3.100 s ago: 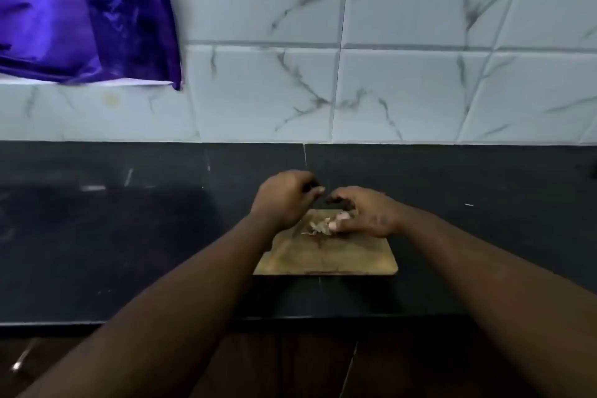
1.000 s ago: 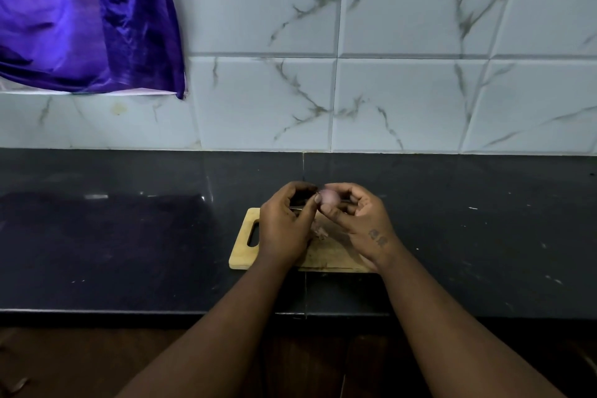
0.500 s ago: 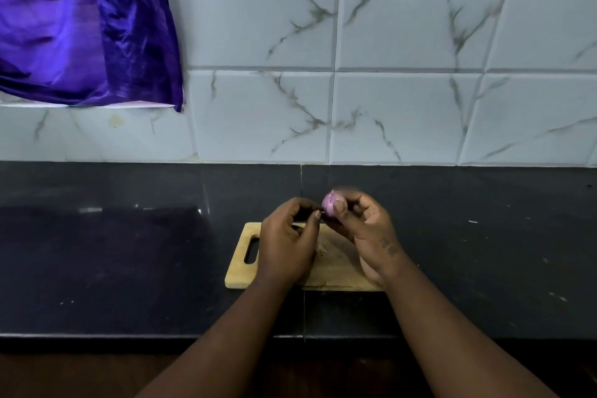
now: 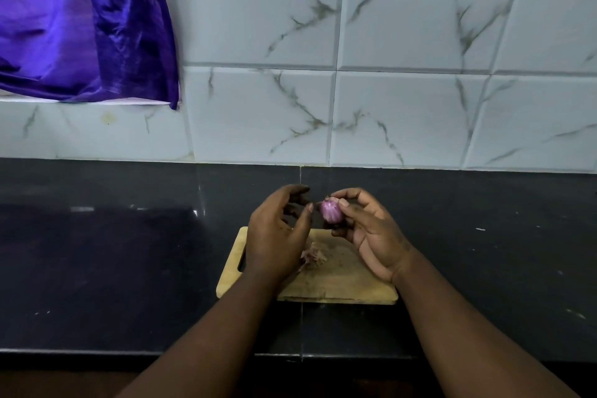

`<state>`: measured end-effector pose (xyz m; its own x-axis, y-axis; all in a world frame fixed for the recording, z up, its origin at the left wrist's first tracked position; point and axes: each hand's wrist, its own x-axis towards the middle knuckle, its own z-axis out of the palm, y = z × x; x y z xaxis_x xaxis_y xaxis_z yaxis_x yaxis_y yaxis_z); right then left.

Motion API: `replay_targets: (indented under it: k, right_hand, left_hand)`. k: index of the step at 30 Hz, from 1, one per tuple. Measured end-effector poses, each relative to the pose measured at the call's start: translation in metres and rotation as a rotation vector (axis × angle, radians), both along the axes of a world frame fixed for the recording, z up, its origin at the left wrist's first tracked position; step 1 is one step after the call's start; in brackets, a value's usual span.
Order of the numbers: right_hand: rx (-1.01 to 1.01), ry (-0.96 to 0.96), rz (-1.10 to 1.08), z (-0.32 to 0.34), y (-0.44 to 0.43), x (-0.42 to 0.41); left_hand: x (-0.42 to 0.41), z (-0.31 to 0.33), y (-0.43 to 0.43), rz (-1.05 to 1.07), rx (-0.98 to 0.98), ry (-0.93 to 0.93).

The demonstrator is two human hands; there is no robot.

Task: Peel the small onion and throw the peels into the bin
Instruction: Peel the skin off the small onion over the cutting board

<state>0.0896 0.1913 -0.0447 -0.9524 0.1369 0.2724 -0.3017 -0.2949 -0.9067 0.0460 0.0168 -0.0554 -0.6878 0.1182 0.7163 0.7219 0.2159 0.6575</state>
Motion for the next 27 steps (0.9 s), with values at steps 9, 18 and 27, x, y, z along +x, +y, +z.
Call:
replay_targets:
  k: [9, 18, 27]
  right_hand:
    - [0.132, 0.015, -0.026, -0.0021, -0.0044, 0.0072]
    - [0.229, 0.035, -0.084, -0.0018, -0.0034, 0.0066]
    - [0.198, -0.01, -0.029, -0.0041, -0.0021, 0.0043]
  left_hand:
    - [0.01, 0.0058, -0.0022, -0.176, 0.113, -0.109]
    - [0.0076, 0.0037, -0.0017, -0.165, 0.072, -0.085]
    - [0.0051, 0.0026, 0.0007, -0.244, 0.16, -0.125]
